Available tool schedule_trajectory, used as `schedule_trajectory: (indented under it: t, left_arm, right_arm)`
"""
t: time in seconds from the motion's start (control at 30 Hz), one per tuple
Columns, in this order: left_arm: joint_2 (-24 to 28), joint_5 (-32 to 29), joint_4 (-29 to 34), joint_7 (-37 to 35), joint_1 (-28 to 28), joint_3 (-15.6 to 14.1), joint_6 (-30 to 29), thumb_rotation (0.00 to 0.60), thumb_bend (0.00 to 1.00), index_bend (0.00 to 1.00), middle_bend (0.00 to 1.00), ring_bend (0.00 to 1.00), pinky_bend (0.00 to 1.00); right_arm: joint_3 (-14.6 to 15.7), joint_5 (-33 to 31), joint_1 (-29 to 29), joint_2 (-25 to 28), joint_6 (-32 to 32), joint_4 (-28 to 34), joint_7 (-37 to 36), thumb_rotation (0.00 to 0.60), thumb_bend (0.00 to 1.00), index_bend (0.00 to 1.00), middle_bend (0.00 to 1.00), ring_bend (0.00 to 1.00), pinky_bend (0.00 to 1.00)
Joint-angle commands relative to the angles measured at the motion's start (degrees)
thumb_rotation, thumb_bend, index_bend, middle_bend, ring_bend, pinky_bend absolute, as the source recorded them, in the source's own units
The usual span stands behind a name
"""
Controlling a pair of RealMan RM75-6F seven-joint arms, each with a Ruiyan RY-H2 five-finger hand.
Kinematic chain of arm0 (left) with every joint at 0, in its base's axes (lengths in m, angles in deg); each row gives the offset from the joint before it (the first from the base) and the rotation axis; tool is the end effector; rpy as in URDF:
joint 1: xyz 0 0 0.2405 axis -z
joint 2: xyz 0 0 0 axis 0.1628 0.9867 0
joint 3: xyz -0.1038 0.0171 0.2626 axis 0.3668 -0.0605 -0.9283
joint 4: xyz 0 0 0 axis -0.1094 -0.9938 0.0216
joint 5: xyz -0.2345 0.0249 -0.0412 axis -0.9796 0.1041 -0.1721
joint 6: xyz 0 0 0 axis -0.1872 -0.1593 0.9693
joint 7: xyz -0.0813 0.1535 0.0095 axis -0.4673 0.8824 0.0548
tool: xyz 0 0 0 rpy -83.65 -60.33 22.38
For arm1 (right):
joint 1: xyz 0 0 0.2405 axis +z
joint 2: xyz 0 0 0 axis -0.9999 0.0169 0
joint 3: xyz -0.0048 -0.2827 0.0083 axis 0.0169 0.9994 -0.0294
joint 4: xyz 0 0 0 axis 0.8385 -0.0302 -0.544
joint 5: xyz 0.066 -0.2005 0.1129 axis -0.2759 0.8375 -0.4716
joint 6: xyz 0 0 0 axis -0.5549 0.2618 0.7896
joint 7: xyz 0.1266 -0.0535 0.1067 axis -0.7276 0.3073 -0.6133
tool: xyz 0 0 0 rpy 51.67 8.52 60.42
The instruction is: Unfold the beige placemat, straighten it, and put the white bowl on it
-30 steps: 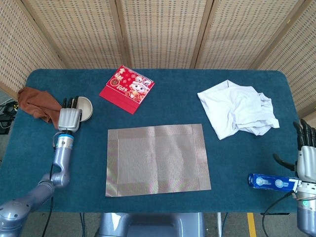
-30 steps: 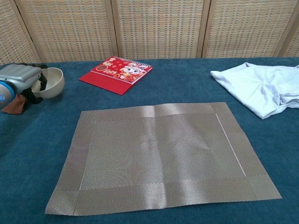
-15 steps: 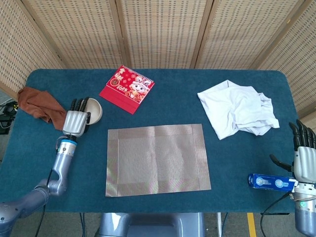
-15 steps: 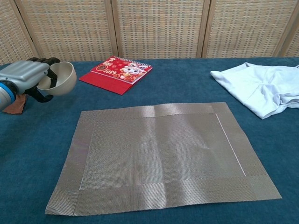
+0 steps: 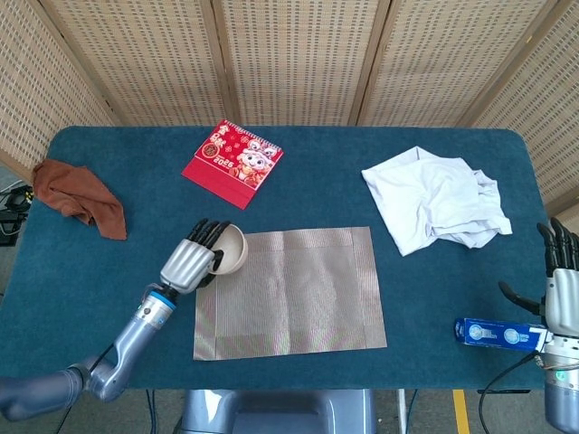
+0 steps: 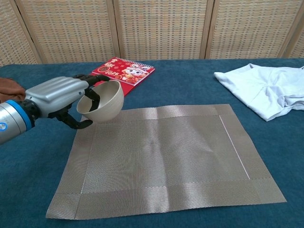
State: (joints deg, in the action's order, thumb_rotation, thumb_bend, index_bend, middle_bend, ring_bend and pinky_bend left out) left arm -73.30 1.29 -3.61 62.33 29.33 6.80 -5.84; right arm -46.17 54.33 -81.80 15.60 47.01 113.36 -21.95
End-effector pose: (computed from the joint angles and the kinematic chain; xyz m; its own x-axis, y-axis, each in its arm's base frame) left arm -0.1797 0.3625 -0.0829 0.5319 0.1224 0.8379 0.7597 -0.5060 -0.4084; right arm -0.3606 -0.2680 0.1627 0.1920 0.2696 0.9436 -0.9812 0.0345 0.1898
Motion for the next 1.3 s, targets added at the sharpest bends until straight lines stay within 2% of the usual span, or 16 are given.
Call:
schedule_trajectory:
  t: [0.03,0.5,0.63,0.7,0.83,0.93,1.1,1.2,1.3]
  left_arm:
    - [-0.45,1.42,2.16,0.89,1.59,-0.62,2.46,0.6,0.49,0.73,0.0,0.0,0.0]
    - [-7.77,-2.81,1.08,6.09,5.72,2.18,9.4,0.6,0.47,0.72,0.0,0.0,0.0]
    - [-8.54,-4.02,1.44,8.91,6.46,2.16,10.78,0.6,0.46,0.68,0.0,0.0,0.0]
    - [-8.81,-4.69,1.69,10.12,6.67,2.16,11.24,0.6,0.44,0.62,0.0,0.0,0.0]
    - [-9.05,-6.43,2.39,13.01,6.44,2.27,10.87,0.6,0.38,0.24,0.0,0.0,0.0]
    - [-8.94,-6.51,3.01,13.77,5.9,2.56,9.17,0.6,0.35,0.07,0.0,0.0,0.0]
    - [-7.84,-6.43,5.32,12.7,4.59,3.4,6.16,0.6,0.34,0.02,0.0,0.0,0.0]
    - [-3.72,-6.92,10.33,12.49,2.28,3.34,3.21,0.6,0.34,0.02,0.0,0.0,0.0]
    - [2.19,-7.65,16.27,16.12,-1.12,1.84,-1.13,0.6,0.34,0.02,0.0,0.0,0.0]
  right_arm:
    - [-0.15,-0.07,-0.13,0.21,0.19,0.16,-0.41,0.6,0.3,0.11,0.0,0.0,0.0]
    - [-0.74,-0.46,-0.42,0.84,0.56,0.27,-2.2,0.6,0.3,0.11,0.0,0.0,0.0]
    - [-0.9,-0.57,-0.54,1.04,0.7,0.37,-2.63,0.6,0.3,0.11,0.0,0.0,0.0]
    - [-0.95,-0.6,-0.59,1.14,0.75,0.42,-2.79,0.6,0.3,0.11,0.0,0.0,0.0]
    - [-1.06,-0.52,-0.78,1.43,1.08,0.69,-3.3,0.6,0.3,0.11,0.0,0.0,0.0]
    - [-0.97,-0.31,-0.84,1.53,1.2,0.84,-3.29,0.6,0.3,0.11,0.0,0.0,0.0]
    - [-0.78,0.17,-0.88,1.54,1.54,1.11,-2.89,0.6,0.3,0.11,0.0,0.0,0.0]
    - [-0.55,0.79,-1.05,1.67,2.12,1.59,-2.53,0.6,0.3,0.11,0.0,0.0,0.0]
    - [0.03,1.02,-1.28,2.21,1.85,2.55,-1.5,0.6,0.3,0.11,0.0,0.0,0.0]
